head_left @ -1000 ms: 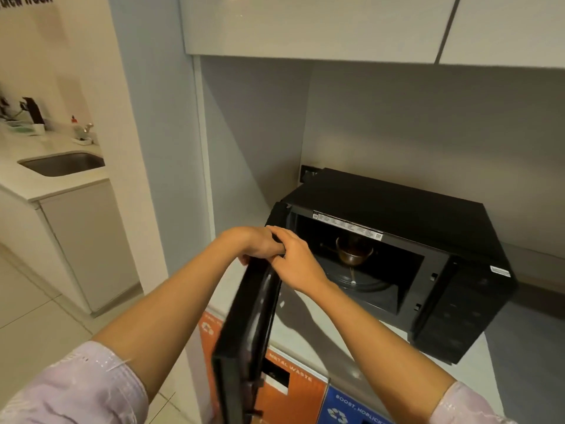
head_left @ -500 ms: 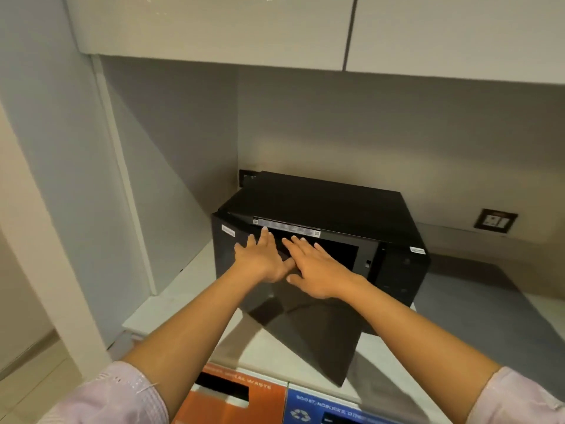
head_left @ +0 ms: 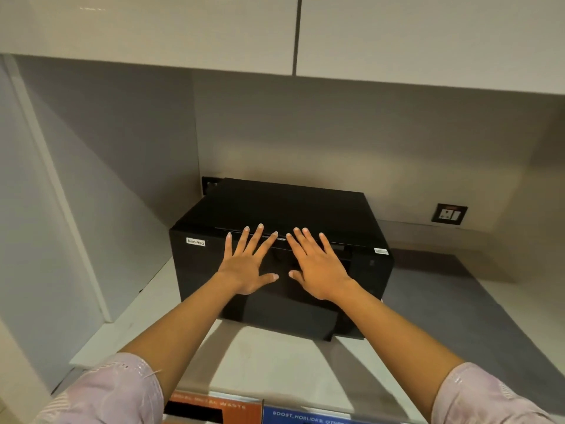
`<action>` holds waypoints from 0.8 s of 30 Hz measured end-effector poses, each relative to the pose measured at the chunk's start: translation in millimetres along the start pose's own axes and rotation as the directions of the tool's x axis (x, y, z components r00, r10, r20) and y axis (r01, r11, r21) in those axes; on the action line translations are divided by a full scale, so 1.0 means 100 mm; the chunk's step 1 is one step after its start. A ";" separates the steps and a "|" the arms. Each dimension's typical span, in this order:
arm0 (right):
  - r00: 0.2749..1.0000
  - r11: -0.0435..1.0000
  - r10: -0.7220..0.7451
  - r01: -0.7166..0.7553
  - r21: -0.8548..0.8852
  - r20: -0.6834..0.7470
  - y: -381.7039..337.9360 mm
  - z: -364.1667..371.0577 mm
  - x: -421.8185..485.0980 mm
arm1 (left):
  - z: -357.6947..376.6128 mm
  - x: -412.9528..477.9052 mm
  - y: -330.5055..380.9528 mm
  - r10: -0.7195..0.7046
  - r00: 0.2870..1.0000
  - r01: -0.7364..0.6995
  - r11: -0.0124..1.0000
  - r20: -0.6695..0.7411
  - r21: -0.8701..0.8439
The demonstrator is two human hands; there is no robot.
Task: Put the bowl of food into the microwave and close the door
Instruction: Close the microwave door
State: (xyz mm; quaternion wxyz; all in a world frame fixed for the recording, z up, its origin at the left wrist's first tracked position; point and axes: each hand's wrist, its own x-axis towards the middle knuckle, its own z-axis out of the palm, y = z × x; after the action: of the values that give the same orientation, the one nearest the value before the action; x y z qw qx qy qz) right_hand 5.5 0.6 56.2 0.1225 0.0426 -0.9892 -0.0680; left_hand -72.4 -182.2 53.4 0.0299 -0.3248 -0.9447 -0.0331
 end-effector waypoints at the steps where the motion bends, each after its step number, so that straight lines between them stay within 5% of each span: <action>1: 1.000 1.000 0.008 -0.008 -0.007 -0.020 0.01 0.02 0.01 | 0.01 0.03 0.00 0.015 1.000 -0.014 1.000 -0.018 0.003; 8: 0.990 0.997 0.029 -0.039 -0.071 -0.137 0.05 0.17 0.08 | 0.14 0.16 0.00 0.027 0.992 -0.028 1.000 -0.119 -0.006; 24: 0.988 0.993 0.086 -0.095 -0.065 -0.127 0.04 0.22 0.16 | 0.19 0.24 -0.03 0.063 0.983 -0.073 0.996 -0.173 -0.052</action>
State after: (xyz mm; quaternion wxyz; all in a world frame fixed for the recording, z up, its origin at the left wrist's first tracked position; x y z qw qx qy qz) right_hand -15.8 5.7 39.6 0.1883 -0.0026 -0.9775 -0.0945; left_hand -93.3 -168.4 36.6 0.1023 -0.3536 -0.9256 -0.0875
